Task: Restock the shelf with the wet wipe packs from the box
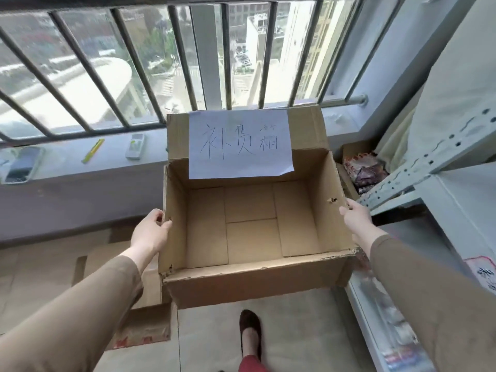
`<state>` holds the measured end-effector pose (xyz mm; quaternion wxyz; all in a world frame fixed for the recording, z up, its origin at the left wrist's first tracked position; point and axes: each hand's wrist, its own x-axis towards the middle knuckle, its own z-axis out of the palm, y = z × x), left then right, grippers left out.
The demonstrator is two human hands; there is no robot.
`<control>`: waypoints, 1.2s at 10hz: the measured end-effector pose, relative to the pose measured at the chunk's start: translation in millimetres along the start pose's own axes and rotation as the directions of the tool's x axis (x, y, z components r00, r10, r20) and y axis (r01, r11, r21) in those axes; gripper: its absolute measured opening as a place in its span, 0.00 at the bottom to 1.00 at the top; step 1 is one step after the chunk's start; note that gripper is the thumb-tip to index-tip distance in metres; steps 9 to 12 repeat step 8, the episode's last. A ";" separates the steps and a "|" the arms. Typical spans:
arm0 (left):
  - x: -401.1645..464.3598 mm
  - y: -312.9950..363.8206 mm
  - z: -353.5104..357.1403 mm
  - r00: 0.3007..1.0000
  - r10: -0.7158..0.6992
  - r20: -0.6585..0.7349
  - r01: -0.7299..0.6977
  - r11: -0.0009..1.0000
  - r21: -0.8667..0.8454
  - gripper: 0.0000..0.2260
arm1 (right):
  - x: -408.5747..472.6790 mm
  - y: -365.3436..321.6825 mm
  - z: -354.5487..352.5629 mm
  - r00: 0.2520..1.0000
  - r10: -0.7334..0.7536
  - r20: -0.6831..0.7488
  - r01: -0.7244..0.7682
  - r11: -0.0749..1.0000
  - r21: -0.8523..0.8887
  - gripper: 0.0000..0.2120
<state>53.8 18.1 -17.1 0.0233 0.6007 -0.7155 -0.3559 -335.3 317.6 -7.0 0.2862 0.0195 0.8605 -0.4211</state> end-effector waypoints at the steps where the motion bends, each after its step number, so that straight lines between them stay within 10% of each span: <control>1: 21.4 5.9 17.9 0.999 -0.033 0.021 0.033 0.999 0.005 0.04 | 33.0 -0.6 11.2 1.000 0.011 0.013 -0.010 1.000 -0.017 0.20; 12: 54.2 15.8 32.7 0.995 -0.070 0.066 0.061 0.990 0.127 0.10 | 76.6 -16.8 29.5 0.994 -0.105 0.002 0.095 0.892 -0.441 0.24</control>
